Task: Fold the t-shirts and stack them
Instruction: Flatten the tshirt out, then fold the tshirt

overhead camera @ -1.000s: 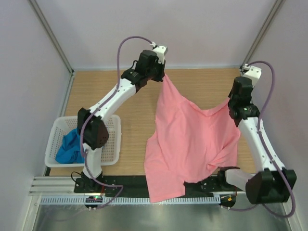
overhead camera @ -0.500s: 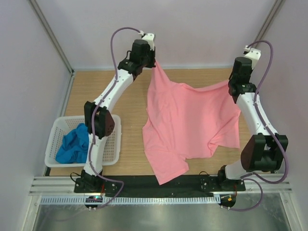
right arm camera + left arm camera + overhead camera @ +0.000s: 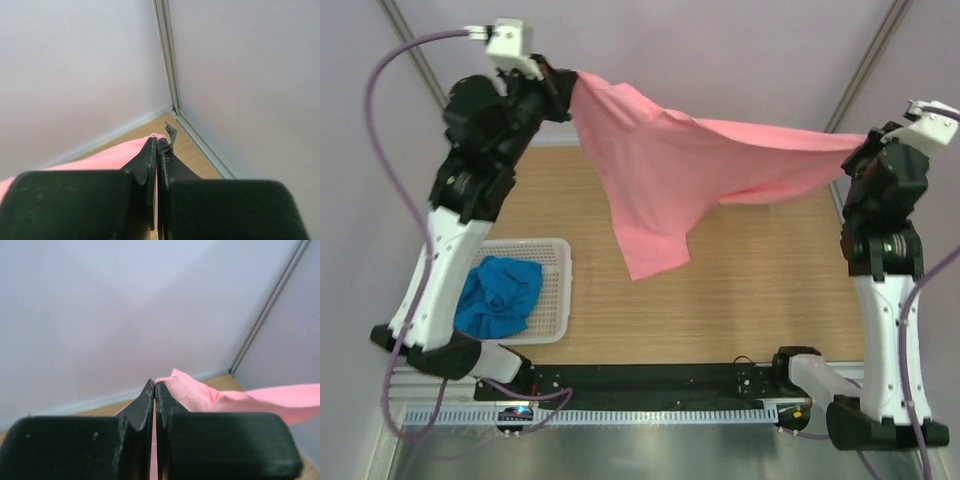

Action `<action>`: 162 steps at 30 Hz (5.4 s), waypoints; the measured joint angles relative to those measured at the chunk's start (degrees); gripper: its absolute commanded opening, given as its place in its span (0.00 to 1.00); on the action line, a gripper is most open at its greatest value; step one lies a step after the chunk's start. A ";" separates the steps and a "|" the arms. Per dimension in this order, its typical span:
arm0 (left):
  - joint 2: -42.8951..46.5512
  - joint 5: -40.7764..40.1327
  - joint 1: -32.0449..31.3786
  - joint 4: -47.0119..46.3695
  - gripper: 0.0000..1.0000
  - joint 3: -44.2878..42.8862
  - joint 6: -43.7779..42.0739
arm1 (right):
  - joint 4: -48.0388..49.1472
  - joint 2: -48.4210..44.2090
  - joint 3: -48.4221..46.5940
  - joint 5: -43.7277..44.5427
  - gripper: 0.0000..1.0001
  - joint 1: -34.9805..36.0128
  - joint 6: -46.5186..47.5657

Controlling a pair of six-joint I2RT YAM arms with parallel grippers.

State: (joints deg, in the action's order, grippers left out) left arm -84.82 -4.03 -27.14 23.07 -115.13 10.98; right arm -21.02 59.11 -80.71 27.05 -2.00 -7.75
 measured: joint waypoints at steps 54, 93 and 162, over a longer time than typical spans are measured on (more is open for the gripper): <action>-61.18 9.35 6.19 0.81 0.00 -22.32 1.33 | 6.10 50.58 -4.37 -5.86 0.01 -7.21 -2.75; 28.68 10.38 5.77 -9.05 0.01 -1.73 13.03 | -6.86 -17.70 -12.50 -13.33 0.01 -4.50 -8.98; -25.44 14.97 -4.11 -1.60 0.00 15.50 9.77 | -12.28 60.63 -21.18 -11.91 0.01 -14.34 -10.25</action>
State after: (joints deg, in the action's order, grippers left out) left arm -110.26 10.94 -31.24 21.47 -99.63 20.75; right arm -33.30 119.74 -101.89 15.14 -16.34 -18.00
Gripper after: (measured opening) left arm 0.004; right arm 0.035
